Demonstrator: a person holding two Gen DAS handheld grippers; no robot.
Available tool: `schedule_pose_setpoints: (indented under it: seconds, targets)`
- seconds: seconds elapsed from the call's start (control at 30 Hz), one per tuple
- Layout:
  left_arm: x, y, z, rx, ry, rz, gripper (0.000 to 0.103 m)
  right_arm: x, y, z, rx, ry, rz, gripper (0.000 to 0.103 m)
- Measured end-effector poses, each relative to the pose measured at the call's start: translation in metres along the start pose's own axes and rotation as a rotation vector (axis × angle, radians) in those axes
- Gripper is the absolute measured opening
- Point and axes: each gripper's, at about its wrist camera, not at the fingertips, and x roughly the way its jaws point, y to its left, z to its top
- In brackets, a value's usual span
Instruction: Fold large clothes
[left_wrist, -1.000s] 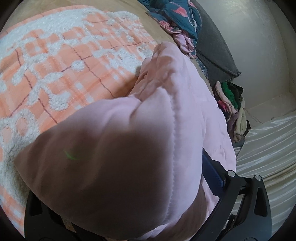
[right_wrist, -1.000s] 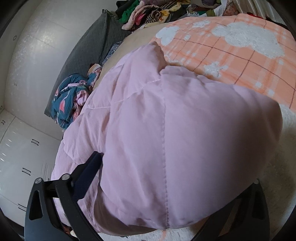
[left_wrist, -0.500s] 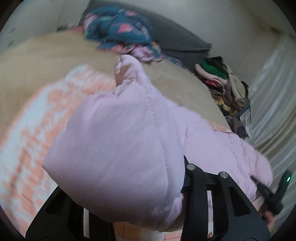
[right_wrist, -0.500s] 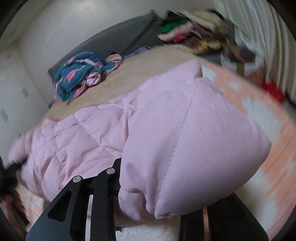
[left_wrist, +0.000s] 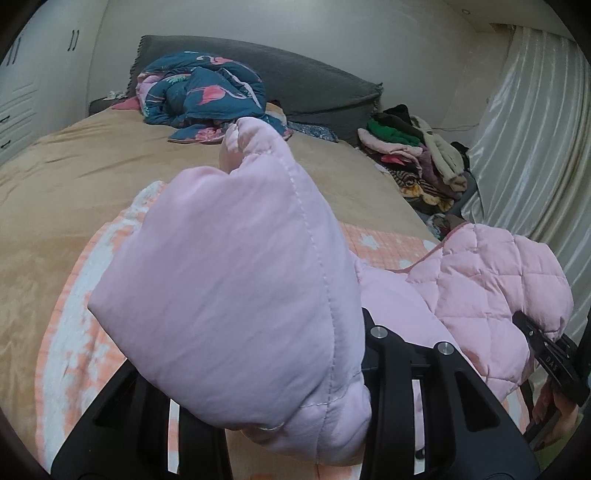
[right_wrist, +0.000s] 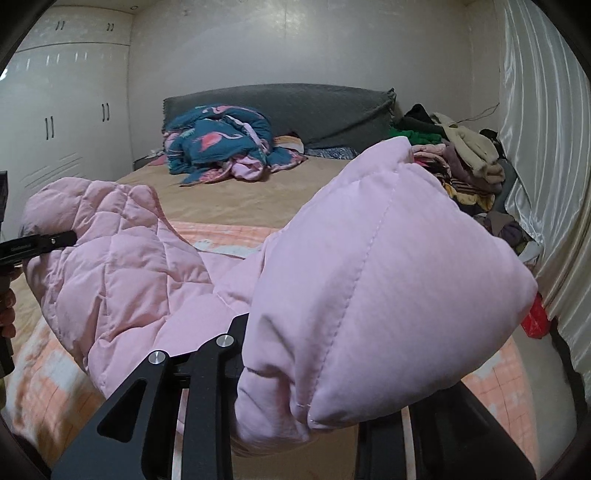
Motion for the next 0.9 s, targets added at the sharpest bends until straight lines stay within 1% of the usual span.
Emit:
schedule_pose_setpoints:
  seconds: [0.17, 0.3, 0.4, 0.57, 0.63, 0.7, 0.8, 0.9]
  targets:
    - [-0.021, -0.006, -0.016, 0.012, 0.011, -0.024, 0.028, -0.029, 0.001, -0.021, -0.008, 0.004, -0.002, 0.025]
    - [-0.039, -0.009, -0.033, 0.018, 0.014, -0.05, 0.028, -0.054, -0.006, -0.042, 0.025, 0.013, 0.001, 0.025]
    - [-0.051, -0.008, -0.05, 0.026, 0.017, -0.056, 0.028, -0.067, -0.004, -0.06, 0.036, 0.026, -0.002, 0.025]
    - [-0.064, -0.005, -0.078, 0.057, 0.03, -0.055, 0.029, -0.079, -0.002, -0.085, 0.054, 0.045, -0.013, 0.025]
    - [-0.068, -0.005, -0.087, 0.07, 0.033, -0.042, 0.029, -0.083, 0.0, -0.092, 0.054, 0.049, -0.022, 0.026]
    - [-0.069, -0.003, -0.095, 0.077, 0.037, -0.029, 0.029, -0.081, 0.003, -0.094, 0.049, 0.053, -0.036, 0.026]
    - [-0.068, 0.002, -0.105, 0.08, 0.043, -0.013, 0.03, -0.081, 0.007, -0.106, 0.048, 0.063, -0.061, 0.026]
    - [-0.068, 0.005, -0.115, 0.08, 0.049, 0.003, 0.03, -0.076, 0.003, -0.115, 0.082, 0.074, -0.068, 0.027]
